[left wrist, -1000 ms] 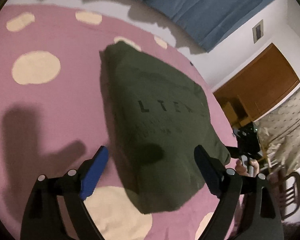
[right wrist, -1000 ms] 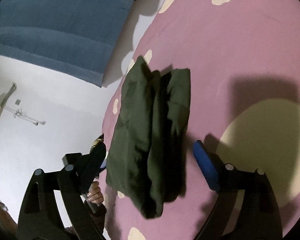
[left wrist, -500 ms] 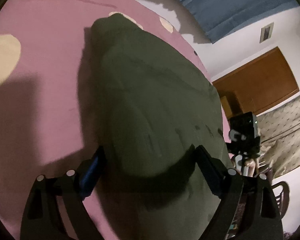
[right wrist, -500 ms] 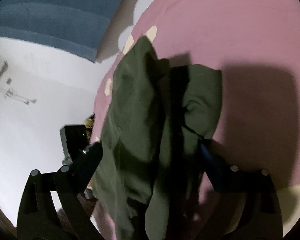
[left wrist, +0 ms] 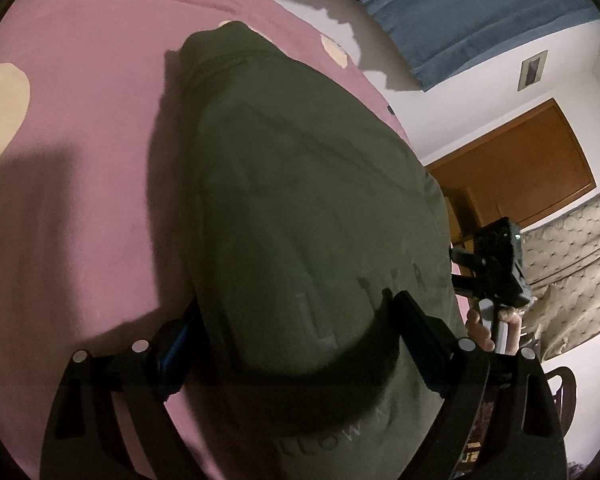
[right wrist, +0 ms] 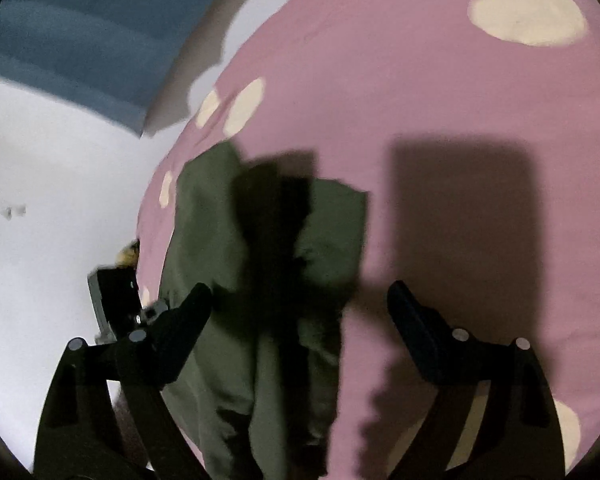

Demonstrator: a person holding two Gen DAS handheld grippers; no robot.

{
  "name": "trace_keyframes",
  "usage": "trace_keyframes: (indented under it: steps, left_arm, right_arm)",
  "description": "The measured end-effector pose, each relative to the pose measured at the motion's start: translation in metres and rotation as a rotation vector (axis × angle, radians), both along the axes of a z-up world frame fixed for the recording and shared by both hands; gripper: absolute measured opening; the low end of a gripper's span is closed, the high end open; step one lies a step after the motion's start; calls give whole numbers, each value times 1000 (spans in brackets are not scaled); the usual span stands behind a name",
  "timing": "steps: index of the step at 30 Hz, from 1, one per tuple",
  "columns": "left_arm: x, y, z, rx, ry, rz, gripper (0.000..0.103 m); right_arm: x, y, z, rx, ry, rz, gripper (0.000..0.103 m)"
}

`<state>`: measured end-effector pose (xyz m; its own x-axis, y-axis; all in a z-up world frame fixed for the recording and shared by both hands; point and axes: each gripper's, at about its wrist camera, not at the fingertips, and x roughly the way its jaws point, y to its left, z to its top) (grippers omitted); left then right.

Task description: Fold small clothes

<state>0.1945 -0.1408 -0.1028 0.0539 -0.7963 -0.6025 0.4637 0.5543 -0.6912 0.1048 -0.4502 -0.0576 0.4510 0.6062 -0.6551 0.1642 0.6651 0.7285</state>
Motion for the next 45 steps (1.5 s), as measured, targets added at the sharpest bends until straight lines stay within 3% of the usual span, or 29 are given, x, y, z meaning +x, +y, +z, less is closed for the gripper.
trace_keyframes:
  steps: [4, 7, 13, 14, 16, 18, 21, 30, 40, 45]
  left_arm:
    - [-3, 6, -1, 7, -1, -1, 90]
    - [-2, 7, 1, 8, 4, -3, 90]
    - [-1, 3, 3, 17, -1, 5, 90]
    - [-1, 3, 3, 19, -4, 4, 90]
    - [-3, 4, 5, 23, -15, -1, 90]
    - [-7, 0, 8, 48, -60, -8, 89]
    - [-11, -2, 10, 90, -98, -4, 81]
    - [-18, 4, 24, 145, -143, 22, 69]
    - [-27, 27, 40, 195, -168, 46, 63]
    - [-18, 50, 46, 227, -170, 85, 62]
  right_arm:
    - [5, -1, -19, 91, 6, -4, 94]
    - [18, 20, -20, 134, -21, 64, 95]
    - [32, 46, -18, 90, -16, 151, 98]
    - [30, 45, -18, 92, -25, 154, 94]
    - [24, 45, -18, 68, -35, 161, 70]
    - [18, 44, -27, 149, -24, 164, 49]
    - [17, 53, -31, 165, -48, 156, 41]
    - [0, 54, -17, 151, -146, 118, 30]
    - [-4, 71, -6, 146, -184, 124, 29]
    - [11, 83, -19, 199, -173, 129, 29]
